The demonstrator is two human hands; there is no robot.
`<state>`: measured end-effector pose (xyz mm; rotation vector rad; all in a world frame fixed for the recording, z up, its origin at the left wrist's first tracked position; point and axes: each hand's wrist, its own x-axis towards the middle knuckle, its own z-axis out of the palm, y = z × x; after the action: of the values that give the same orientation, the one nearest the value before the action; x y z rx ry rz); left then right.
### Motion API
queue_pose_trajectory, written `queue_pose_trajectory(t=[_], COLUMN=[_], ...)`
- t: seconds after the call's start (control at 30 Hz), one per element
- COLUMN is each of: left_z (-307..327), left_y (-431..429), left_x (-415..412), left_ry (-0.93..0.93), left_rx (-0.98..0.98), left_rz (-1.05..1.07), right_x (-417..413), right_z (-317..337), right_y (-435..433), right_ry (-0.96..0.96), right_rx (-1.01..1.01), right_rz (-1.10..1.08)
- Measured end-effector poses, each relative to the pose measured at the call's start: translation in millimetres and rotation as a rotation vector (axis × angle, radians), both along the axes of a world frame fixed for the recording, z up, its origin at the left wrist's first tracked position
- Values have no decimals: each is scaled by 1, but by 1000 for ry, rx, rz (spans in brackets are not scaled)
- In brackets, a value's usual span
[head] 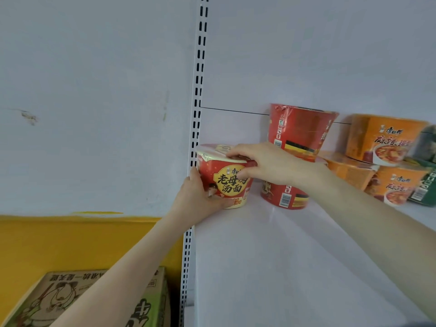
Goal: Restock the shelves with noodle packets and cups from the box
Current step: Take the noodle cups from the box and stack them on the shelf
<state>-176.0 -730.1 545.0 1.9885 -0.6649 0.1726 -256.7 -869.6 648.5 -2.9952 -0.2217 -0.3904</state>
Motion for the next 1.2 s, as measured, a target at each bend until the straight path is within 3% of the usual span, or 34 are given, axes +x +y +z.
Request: queue_pose_trajectory(t=[0.5, 0.67, 0.8, 0.97, 1.2], left_z=[5, 14, 28, 34, 39], left_y=[-8, -3, 9, 13, -4], left_x=[0, -11, -39, -76, -116], left_ry=[-32, -72, -390, -554, -685], left_rx=[116, 377, 748, 840, 877], left_rz=[22, 159, 223, 26, -228], right_x=[11, 7, -8, -45, -83], right_z=[-10, -10, -6, -4, -21], right_y=[-8, -8, -11, -18, -47], right_ry=[-71, -67, -136, -319, -329], right_rx=[-27, -19, 2, 40, 125], right_rz=[36, 34, -15, -89, -284])
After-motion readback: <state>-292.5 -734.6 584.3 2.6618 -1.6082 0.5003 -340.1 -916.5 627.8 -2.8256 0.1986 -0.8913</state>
